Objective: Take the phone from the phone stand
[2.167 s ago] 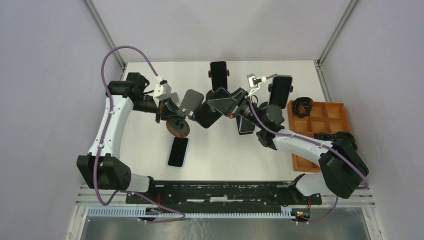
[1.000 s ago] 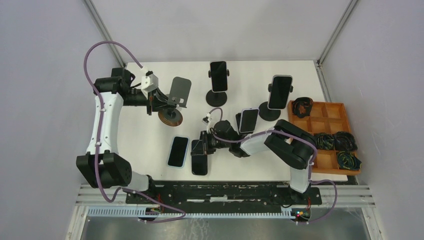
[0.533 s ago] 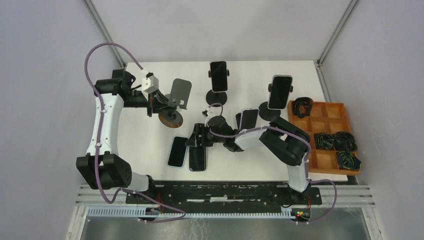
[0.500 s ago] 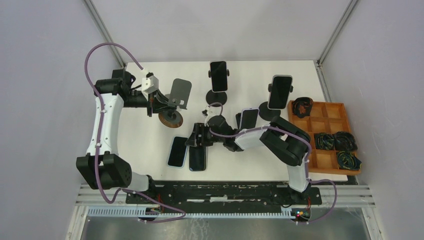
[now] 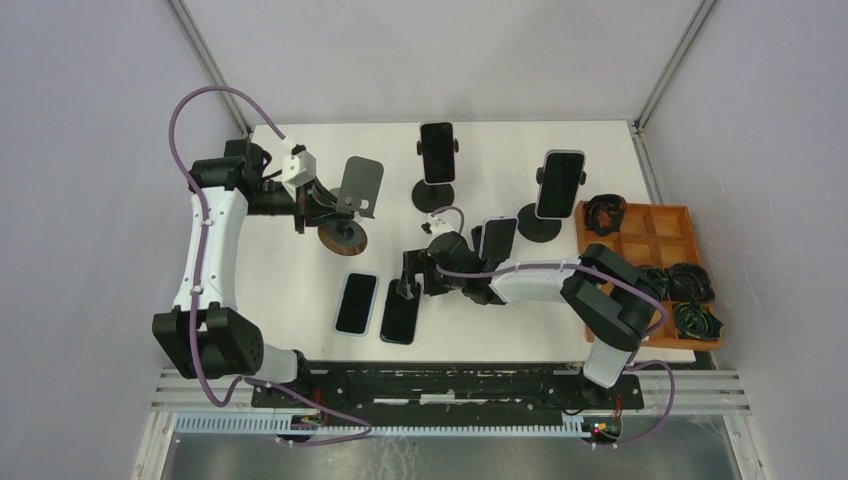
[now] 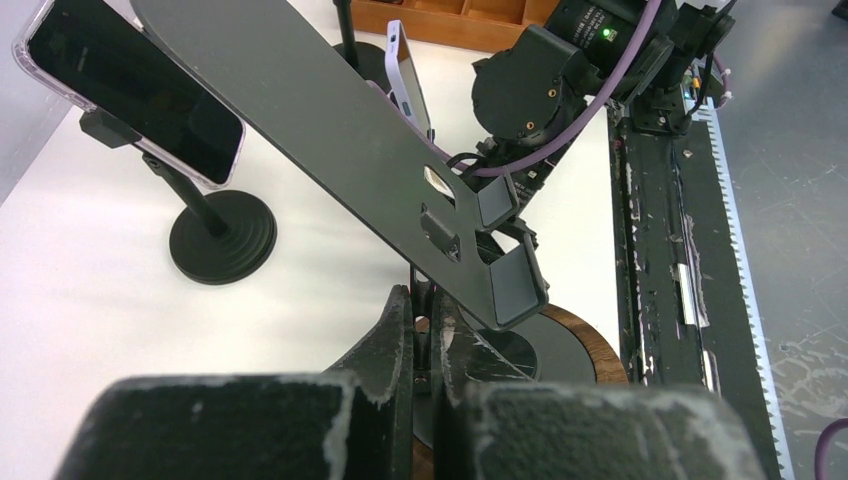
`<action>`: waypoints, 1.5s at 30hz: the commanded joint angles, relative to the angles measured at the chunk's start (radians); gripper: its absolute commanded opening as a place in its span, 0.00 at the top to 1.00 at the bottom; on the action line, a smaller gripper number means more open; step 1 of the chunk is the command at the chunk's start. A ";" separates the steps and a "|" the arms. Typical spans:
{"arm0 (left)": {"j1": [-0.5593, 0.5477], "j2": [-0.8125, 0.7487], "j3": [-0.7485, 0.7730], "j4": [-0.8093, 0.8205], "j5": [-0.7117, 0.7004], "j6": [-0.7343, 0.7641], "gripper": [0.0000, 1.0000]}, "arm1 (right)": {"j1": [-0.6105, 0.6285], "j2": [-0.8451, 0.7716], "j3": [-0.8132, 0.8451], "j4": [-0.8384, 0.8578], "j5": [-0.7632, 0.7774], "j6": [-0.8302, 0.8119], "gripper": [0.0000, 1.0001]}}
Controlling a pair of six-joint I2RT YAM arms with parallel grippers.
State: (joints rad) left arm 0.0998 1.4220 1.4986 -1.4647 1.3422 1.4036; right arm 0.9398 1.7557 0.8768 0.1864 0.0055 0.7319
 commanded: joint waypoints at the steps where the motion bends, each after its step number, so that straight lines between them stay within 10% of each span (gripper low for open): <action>1: 0.002 -0.028 0.011 0.000 0.079 0.046 0.98 | 0.009 -0.041 -0.043 -0.043 -0.028 -0.041 0.02; 18: 0.003 -0.030 0.009 0.000 0.076 0.046 0.98 | 0.028 0.071 -0.046 0.384 -0.415 0.098 0.16; 34: -0.086 -0.049 -0.054 0.000 0.068 0.063 0.98 | -0.240 -0.303 0.057 0.585 -0.619 0.047 0.12; 41: -0.168 -0.081 -0.093 0.000 0.051 0.062 0.98 | -0.233 -0.177 0.139 0.914 -0.670 0.290 0.26; 45: -0.172 -0.076 -0.104 0.000 0.040 0.064 0.98 | -0.215 -0.152 0.134 0.957 -0.678 0.310 0.54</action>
State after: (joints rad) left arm -0.0689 1.3682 1.4010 -1.4647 1.3396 1.4227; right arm 0.7097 1.5875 0.9932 0.9783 -0.6331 0.9676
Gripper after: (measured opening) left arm 0.059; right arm 0.557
